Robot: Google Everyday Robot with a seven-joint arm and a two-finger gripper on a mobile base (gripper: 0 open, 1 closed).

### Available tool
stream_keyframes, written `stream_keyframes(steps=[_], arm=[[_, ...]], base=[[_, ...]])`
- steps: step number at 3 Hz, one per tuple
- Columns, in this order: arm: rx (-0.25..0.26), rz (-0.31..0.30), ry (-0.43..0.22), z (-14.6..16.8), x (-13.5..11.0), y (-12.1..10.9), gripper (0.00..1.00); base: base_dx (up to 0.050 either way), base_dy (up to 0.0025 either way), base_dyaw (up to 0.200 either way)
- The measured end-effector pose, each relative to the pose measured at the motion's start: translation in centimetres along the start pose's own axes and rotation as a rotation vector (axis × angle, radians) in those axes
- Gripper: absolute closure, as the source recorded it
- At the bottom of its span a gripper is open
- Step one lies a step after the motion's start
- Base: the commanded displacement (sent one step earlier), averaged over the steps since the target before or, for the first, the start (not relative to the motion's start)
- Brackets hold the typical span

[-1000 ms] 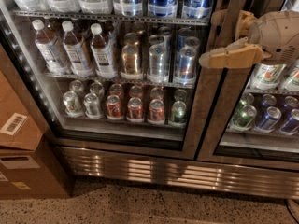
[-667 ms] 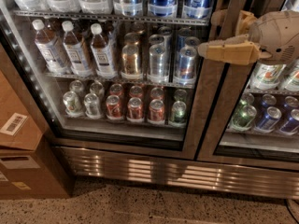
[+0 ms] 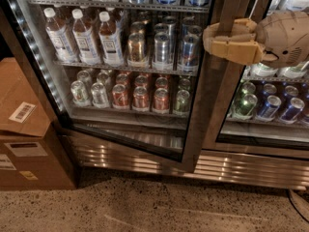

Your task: Open left fridge door

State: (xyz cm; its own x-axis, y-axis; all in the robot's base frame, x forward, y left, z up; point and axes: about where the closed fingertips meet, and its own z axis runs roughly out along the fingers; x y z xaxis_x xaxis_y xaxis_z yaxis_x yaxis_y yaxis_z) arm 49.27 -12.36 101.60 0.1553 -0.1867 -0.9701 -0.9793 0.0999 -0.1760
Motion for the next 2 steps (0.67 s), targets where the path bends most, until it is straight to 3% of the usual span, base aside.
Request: stream_keyframes(steps=[1, 2], arm=[[0.0, 0.0, 0.0, 0.0, 0.0, 0.0, 1.0], [0.0, 0.0, 0.0, 0.01, 0.0, 0.0, 1.0]], base=[[-0.05, -0.00001, 0.0], [0.0, -0.00002, -0.196]])
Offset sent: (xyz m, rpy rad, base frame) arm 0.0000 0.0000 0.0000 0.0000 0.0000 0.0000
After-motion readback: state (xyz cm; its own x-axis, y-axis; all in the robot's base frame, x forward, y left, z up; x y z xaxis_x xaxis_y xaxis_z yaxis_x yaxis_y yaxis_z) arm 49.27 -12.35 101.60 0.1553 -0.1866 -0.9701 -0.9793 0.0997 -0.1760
